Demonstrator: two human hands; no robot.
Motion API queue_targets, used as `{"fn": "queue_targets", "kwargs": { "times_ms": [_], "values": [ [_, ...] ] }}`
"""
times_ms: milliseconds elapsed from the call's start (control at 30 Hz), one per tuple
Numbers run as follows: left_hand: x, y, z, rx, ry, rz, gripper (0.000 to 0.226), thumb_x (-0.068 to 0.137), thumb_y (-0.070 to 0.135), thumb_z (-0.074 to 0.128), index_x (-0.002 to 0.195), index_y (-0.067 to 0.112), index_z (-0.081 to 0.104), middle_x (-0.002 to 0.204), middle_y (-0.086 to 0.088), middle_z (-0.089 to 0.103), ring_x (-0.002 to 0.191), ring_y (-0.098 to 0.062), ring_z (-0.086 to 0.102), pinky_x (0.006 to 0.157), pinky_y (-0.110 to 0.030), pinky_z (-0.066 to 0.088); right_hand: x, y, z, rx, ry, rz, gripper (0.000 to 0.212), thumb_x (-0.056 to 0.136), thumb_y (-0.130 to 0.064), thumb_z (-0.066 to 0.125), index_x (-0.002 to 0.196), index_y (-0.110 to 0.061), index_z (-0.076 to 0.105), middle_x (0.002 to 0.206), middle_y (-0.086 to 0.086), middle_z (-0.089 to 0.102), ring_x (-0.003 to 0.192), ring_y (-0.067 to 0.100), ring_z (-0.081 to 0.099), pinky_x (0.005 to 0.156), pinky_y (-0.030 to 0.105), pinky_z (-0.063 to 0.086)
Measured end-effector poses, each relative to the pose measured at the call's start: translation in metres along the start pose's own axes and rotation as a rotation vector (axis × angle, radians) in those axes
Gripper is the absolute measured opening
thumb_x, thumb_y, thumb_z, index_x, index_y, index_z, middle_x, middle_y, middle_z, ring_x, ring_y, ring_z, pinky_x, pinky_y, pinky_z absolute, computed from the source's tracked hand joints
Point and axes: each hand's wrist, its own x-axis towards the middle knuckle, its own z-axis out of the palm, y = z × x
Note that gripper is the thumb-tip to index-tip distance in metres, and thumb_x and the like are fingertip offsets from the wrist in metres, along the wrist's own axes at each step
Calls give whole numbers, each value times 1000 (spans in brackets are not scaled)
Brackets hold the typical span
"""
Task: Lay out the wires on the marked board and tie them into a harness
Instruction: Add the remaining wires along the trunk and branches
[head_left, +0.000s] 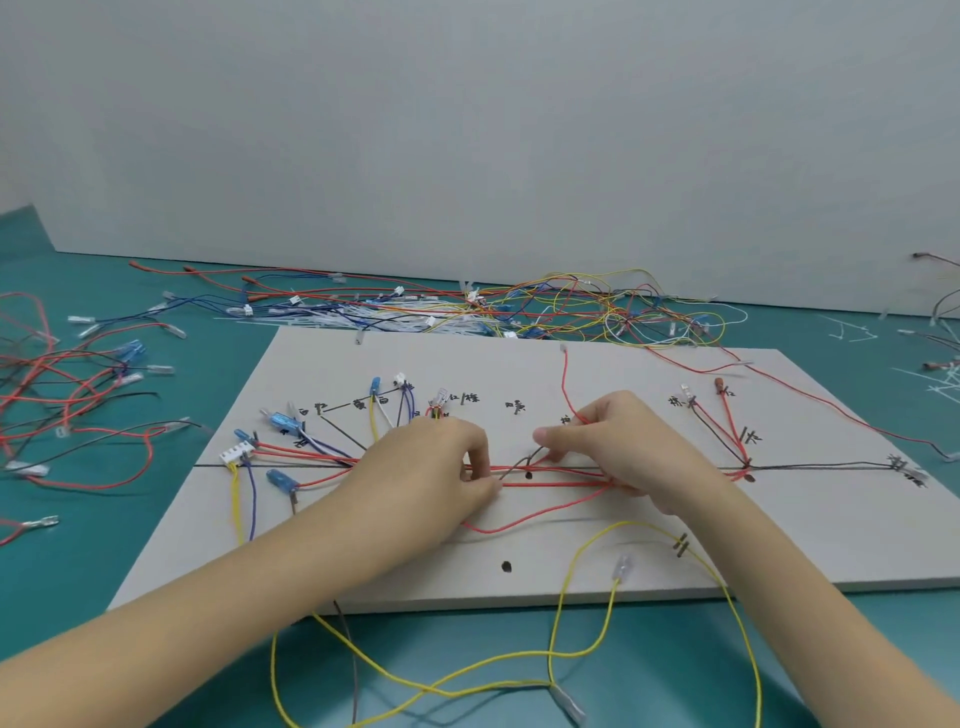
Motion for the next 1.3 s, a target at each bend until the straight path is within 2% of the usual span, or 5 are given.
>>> {"fn": "queue_targets", "kwargs": {
  "times_ms": [133, 600, 733, 933, 1300],
  "values": [
    [1, 7, 2, 60, 19, -2, 12, 89, 34, 55, 81, 25, 59, 81, 8, 60, 85, -17, 58, 74, -33, 49, 5, 1, 9, -51, 86, -21, 34, 73, -36, 81, 57, -14, 60, 33, -12, 33, 28, 5, 29, 32, 14, 19],
    [-4, 23, 4, 175, -8, 65, 13, 85, 29, 51, 80, 19, 57, 89, 2, 60, 88, -24, 57, 68, -32, 43, 4, 7, 3, -16, 37, -62, 23, 81, -28, 75, 64, -15, 65, 45, -9, 50, 39, 4, 41, 41, 16, 31],
    [-4, 31, 11, 113, -25, 115, 11, 86, 27, 52, 80, 19, 57, 87, 3, 58, 87, -21, 53, 69, -32, 43, 6, 8, -22, 521, 59, 33, 39, 100, -32, 44, 79, -11, 68, 42, -5, 34, 31, 9, 26, 33, 13, 18],
    [5, 38, 25, 232, 112, 315, 19, 88, 29, 51, 85, 18, 66, 101, 5, 49, 101, -20, 35, 81, -33, 34, 12, 5, -33, 1065, 38, 4, 37, 105, -28, 35, 92, -5, 61, 61, 7, 69, 52, 14, 68, 45, 20, 52],
    [23, 14, 22, -262, -90, 371, 26, 96, 19, 49, 88, 12, 73, 88, 1, 62, 88, -9, 54, 86, -31, 43, 42, -3, -33, 1259, 164, -206, 43, 106, -33, 31, 94, -5, 60, 97, 18, 68, 95, 31, 70, 86, 36, 58]
  ]
}}
